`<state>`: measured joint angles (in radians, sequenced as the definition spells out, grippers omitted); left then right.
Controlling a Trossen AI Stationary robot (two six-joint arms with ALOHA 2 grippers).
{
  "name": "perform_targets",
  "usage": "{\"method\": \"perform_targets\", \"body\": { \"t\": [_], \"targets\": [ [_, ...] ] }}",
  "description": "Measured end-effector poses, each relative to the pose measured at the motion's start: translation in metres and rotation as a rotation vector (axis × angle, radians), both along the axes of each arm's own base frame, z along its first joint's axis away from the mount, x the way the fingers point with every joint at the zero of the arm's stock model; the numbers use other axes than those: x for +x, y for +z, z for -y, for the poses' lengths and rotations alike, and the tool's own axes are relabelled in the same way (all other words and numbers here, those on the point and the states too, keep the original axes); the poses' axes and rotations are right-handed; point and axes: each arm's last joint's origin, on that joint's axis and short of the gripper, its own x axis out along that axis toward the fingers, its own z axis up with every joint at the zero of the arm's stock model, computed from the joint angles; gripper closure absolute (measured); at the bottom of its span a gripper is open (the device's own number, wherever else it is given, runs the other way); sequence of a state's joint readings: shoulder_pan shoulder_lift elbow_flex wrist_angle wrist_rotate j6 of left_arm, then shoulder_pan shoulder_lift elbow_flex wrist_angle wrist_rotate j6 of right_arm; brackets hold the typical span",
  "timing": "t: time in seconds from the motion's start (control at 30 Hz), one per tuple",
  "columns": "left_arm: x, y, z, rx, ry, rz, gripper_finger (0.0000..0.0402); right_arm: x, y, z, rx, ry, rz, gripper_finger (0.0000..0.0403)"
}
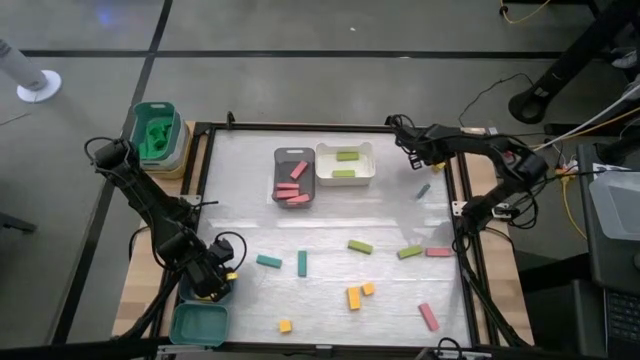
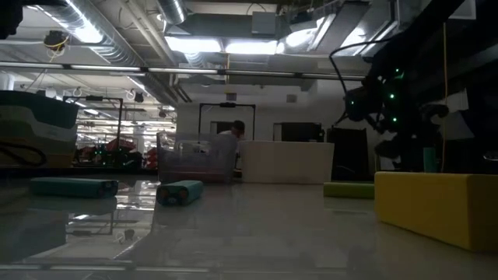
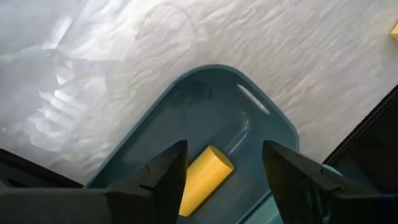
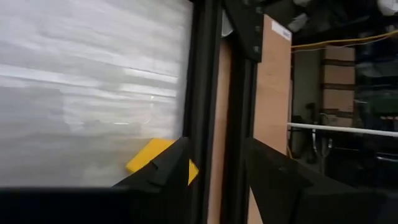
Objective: Sort blocks
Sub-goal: Put the yellow block into the blue bin
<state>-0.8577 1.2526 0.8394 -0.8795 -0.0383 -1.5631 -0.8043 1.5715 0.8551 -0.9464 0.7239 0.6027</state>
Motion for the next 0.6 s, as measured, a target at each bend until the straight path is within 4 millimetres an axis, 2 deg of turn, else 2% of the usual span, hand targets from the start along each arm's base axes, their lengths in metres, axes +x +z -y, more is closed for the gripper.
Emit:
{"method": "perform_targets", "body": {
  "t": [0.2,0.6],
  "targets": [
    [0.0003,0.0000,-0.0003,0.008,0.004,0.010,0.0205,-0.0028,-0.0042,-0.0030,0.065,0.008,-0.064,0.0249],
    [0.0008,0.0001,-0.0007,0.023,0.010,0.027,0.0205,-0.0013,-0.0059,-0.0069,0.113,0.015,-0.061,0.0249]
  ]
}}
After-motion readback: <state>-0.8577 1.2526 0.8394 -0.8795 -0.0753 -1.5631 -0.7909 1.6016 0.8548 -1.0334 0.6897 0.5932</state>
